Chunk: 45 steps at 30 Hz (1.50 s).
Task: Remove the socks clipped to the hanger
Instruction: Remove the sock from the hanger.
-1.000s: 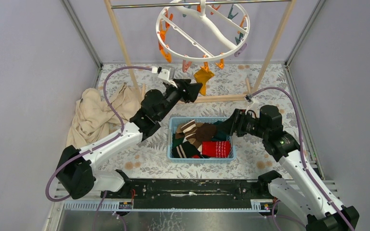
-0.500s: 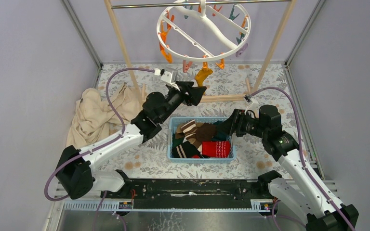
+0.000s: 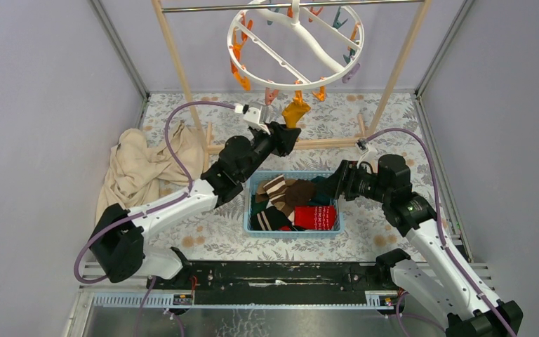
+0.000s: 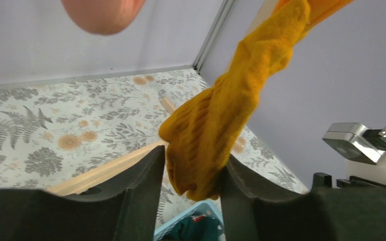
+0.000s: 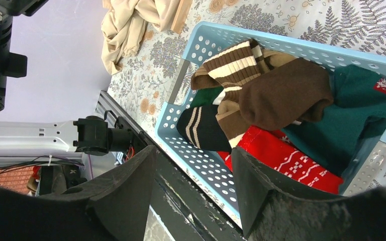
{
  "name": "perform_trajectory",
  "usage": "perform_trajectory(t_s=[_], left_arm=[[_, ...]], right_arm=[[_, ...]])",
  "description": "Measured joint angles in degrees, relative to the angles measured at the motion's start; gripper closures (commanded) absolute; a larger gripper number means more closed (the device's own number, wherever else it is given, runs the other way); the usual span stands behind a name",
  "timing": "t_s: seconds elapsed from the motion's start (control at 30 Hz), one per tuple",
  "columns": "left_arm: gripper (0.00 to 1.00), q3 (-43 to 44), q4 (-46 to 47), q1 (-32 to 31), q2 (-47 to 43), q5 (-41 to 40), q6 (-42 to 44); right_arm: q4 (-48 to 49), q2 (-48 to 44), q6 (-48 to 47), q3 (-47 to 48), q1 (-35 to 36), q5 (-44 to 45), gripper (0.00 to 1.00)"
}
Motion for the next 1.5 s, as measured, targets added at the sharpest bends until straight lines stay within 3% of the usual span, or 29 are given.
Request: perform_trajectory(t_s=[0.07,0.13,0.43,0.63,0.9,1.2,1.5], left_arm=[[0.77,0.1,0.1,0.0,0.0,-0.3,0.1],[0.86,0.4,0.2,0.0,0.1,-0.4,0.1],[0.87,2.8,-0.8,3.5,0.2,6.8,-0.5],[0.86,5.3,-4.4,9.1,-0.3,16.7,-1.6],[0.86,10.5,-9.8,14.5,0.1,31.0,-4.3],[0.84,14.8,-14.7,15.4,3.2,44.7,-7.9],[0.83,16.8,-21.3,15.5,3.1,49.2,-8.5]], right_arm=[[-0.2,-0.2,-0.2,0.0,0.0,0.0,0.37],[-0.4,-0.3,-0.3,-0.1,0.0,0.0,0.37],[-0.5,-0.3,-0.4,-0.1,0.0,0.0,0.37],[-1.2,-0.5,-0.7,-0.1,0.0,0.0,0.35],[-3.5,-0.4,-2.3,1.4,0.0,0.8,0.01],[-5.7,-0.5,-3.5,2.8,0.0,2.2,0.0],[-6.8,-0.3,-3.6,2.8,0.0,3.7,0.0]])
